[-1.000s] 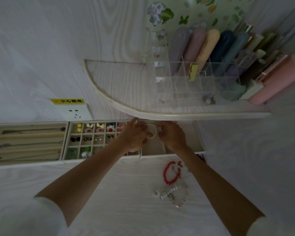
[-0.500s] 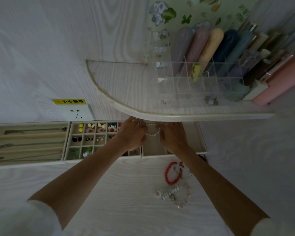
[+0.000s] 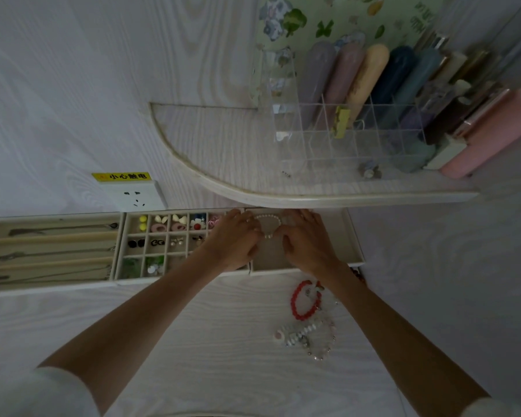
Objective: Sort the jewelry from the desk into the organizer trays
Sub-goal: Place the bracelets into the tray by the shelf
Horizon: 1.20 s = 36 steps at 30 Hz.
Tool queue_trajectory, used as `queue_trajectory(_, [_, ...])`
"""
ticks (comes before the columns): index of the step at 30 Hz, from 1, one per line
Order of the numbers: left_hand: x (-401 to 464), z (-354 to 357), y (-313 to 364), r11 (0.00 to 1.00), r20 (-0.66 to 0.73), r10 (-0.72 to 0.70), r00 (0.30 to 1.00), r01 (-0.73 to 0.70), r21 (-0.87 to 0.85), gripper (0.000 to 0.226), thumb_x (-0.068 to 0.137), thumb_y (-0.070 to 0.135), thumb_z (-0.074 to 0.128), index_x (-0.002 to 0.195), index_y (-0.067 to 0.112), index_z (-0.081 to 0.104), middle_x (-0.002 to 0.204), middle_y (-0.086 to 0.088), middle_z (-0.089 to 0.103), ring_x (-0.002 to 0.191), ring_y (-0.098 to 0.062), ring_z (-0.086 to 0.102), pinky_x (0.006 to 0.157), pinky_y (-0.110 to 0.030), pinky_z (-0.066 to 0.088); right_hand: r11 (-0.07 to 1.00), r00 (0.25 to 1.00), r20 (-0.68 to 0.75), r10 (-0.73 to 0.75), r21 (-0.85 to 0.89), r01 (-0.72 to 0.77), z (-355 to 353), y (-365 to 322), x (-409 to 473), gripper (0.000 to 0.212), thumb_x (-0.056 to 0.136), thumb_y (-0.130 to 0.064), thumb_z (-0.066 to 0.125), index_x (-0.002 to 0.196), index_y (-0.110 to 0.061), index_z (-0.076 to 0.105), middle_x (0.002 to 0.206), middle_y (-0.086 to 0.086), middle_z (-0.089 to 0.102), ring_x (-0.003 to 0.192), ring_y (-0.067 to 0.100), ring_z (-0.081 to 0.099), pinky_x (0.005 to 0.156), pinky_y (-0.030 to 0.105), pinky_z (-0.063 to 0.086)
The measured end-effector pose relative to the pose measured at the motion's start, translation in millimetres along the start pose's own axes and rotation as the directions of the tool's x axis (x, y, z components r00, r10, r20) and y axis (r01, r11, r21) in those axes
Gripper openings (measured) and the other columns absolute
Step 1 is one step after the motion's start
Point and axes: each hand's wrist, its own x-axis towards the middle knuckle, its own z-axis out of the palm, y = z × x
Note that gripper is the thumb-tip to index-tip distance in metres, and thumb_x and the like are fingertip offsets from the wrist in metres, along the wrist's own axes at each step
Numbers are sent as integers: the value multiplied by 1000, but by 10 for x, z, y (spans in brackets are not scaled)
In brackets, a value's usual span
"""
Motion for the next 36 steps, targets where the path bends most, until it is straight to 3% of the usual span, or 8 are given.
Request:
queue_trajectory(3, [-128,-95,87,989,-131,-58,990,39,-141,21,76,25,64,95,24,72,99,2,71,91,-21,66,79,-36,54,988,995,-57,77,138,-69,-168,-65,-200,24,78,-8,59,95,-21,71,103,1,63,93,23,56,79,34,44])
queue_trajectory(9, [-582,-169,556,826,120,-140,983,183,-533,24,93,33,47,107,35,66,104,18,67,92,0,63,81,-26,52,907,968,65,241,340,-248,-181,-62,-1268,18,84,-14,59,98,-18,68,98,-2,66,93,15,60,78,14,39])
queue_trajectory(12, [-679,-85,743,775,230,-105,967,225,-591,23,93,32,50,110,37,64,107,19,66,94,3,62,82,-23,50,933,956,157,247,228,-278,-5,-42,-1652,33,77,-18,58,109,-18,65,112,2,62,105,22,59,88,25,46])
queue_trajectory(18, [-623,112,1014,817,323,-33,946,211,-536,36,91,37,55,126,33,55,127,9,57,117,-12,51,93,-33,46,969,976,46,211,124,-215,-46,-153,-1758,34,64,-11,76,91,-29,67,90,-1,59,84,20,56,65,29,49])
queue_trajectory(27, [-594,207,1182,758,286,8,958,181,-627,49,81,57,60,117,23,60,116,5,61,107,-14,54,86,-29,45,713,912,203,356,572,-406,-293,-245,-1736,11,83,-24,68,92,-28,64,95,-7,65,89,0,58,77,8,41])
queue_trajectory(31, [-614,95,1012,507,243,-21,970,220,-833,42,79,57,59,97,20,67,92,10,66,85,4,58,80,-20,44,539,894,232,383,730,-421,-533,-249,-1588,32,82,2,65,82,-29,60,82,-10,64,76,-9,61,72,8,46])
queue_trajectory(34, [-593,-16,803,255,216,-78,973,229,-939,5,85,24,69,87,21,66,86,4,68,83,-1,64,81,-20,48,477,893,211,397,784,-397,-665,-244,-1398,31,81,10,62,79,-21,62,76,-6,63,66,-9,60,66,7,46])
queue_trajectory(36, [-529,-86,658,245,168,-195,966,214,-946,15,84,12,69,83,27,65,84,4,69,78,0,64,77,-19,48,474,899,182,399,798,-372,-698,-242,-1216,25,81,10,62,81,-15,63,74,-5,63,63,-10,60,63,6,45])
